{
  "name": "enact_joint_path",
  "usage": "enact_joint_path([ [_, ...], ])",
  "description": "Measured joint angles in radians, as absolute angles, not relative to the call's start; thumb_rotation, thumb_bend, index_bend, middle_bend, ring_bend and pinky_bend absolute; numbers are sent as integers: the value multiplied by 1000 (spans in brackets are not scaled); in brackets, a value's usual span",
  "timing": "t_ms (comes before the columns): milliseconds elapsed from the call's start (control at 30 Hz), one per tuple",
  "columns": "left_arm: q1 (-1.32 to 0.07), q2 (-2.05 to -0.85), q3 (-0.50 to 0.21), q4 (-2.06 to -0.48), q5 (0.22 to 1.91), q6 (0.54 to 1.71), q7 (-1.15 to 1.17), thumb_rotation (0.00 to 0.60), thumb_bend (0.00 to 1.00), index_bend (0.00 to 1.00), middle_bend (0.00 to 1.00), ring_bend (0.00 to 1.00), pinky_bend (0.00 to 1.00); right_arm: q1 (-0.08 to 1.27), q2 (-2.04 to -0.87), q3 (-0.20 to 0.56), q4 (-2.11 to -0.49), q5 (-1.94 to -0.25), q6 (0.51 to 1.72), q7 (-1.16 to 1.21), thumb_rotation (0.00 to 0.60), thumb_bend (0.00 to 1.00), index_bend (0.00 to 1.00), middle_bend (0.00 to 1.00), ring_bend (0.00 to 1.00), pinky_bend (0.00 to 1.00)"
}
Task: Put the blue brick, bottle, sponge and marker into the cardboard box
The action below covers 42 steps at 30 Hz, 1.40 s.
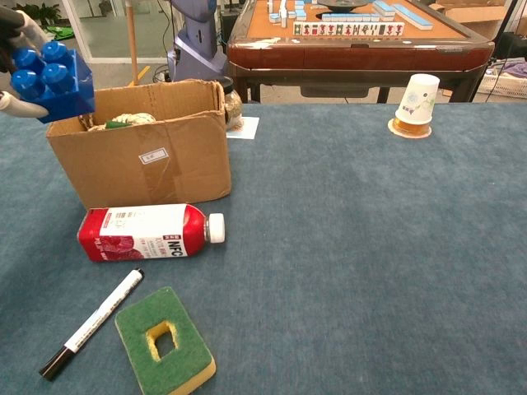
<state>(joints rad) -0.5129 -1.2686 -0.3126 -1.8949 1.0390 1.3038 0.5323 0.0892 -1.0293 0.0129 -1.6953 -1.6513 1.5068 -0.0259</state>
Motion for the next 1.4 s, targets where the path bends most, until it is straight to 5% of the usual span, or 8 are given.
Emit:
enact_joint_path([
  [67,-542,-1308,-330,-1856,996,1309,562,600,205,476,454,319,314,89,-1028,14,-1696,-1650,1507,-25,600,235,323,302,292,411],
  [167,-572,-1349,-345,-1818,936,1322,619,600,188,161,236,252,315,89,-1027,14,-1696,-1646,1505,-25,600,235,323,302,292,411],
  [267,-595,-1382,-353,-1797,870,1339,679,600,133,5,49,178,315,89,-1026,13,-1698,-1647,1504,-25,600,235,323,302,292,411],
  [467,-604,-1398,-345,-1818,819,1388,723,600,113,0,0,55,317,87,-1026,14,-1697,-1648,1511,-28,600,235,323,302,292,411],
  [733,-573,-1356,-290,-1944,861,1421,727,600,112,0,0,49,317,84,-1025,10,-1702,-1658,1518,-32,600,235,323,302,292,411],
  [1067,-491,-1264,-104,-2132,969,1466,788,600,112,0,0,49,317,83,-1024,9,-1704,-1659,1517,-33,600,235,323,302,292,411],
  [1400,-397,-1275,43,-2102,1238,1504,737,600,112,60,0,49,317,84,-1022,10,-1706,-1654,1513,-34,600,236,323,302,292,411],
])
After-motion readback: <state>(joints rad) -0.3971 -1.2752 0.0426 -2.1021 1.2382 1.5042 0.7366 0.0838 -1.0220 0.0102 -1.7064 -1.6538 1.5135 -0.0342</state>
